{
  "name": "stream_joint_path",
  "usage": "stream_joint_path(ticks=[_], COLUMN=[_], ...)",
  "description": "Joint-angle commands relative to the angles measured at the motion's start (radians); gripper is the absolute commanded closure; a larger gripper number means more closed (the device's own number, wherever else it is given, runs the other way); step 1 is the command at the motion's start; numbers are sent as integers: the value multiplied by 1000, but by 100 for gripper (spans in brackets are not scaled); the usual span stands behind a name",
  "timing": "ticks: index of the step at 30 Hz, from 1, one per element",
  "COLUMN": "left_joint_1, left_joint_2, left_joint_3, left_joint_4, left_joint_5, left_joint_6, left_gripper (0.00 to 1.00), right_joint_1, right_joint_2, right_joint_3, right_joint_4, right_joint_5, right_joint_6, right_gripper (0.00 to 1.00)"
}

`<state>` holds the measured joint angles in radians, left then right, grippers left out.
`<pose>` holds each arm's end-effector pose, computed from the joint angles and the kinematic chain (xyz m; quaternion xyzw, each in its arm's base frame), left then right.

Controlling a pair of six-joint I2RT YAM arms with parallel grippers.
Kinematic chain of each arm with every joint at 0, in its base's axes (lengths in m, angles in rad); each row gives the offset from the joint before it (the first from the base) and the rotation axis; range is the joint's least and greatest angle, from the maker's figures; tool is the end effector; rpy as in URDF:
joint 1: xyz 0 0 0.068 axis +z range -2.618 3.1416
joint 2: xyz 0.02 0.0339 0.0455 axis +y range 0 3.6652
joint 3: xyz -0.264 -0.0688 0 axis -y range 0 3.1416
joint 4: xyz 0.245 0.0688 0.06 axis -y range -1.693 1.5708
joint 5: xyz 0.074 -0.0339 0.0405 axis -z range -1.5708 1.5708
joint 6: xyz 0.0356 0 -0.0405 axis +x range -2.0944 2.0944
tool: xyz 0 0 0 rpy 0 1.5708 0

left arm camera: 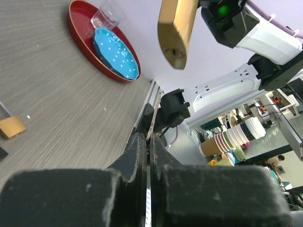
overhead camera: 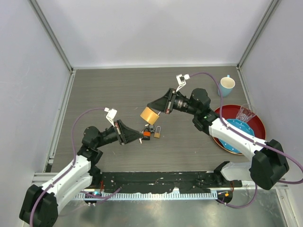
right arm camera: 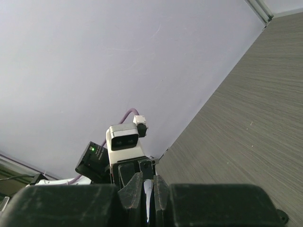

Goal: Lock with the key
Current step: Lock the lock, then place the lock at the center of the board.

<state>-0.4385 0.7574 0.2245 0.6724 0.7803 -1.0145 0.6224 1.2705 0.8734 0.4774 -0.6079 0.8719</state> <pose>0.1415 -0.0940 0.2359 0.1028 0.6633 -0.6502 0.3560 0.2270 0.1879 0.3345 -0.1377 0.6694 0.6254 0.3765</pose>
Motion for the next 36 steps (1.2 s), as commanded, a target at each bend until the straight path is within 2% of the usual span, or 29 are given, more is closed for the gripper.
stream_joint_path(ticks=[1, 9, 12, 20, 31, 36], left_joint_1=[-2, -3, -2, -3, 7, 66], left_joint_2=[-56, -208, -213, -142, -50, 26], left_joint_3=[-13, -13, 3, 24, 62, 78], left_joint_4=[-58, -247, -280, -280, -399, -408], left_joint_5=[1, -59, -64, -59, -181, -184], left_joint_6=[24, 88, 108, 143, 191, 186], left_gripper=[100, 100, 100, 100, 100, 100], right_joint_1=[-10, -26, -29, -33, -20, 19], right_joint_2=[-28, -16, 10, 104, 386, 495], right_joint_3=[55, 64, 67, 73, 166, 252], right_joint_4=[121, -2, -57, -189, -82, -85], right_joint_5=[7, -19, -38, -56, -139, -148], right_joint_6=[10, -82, -128, -244, -192, -192], right_gripper=[98, 98, 98, 98, 98, 98])
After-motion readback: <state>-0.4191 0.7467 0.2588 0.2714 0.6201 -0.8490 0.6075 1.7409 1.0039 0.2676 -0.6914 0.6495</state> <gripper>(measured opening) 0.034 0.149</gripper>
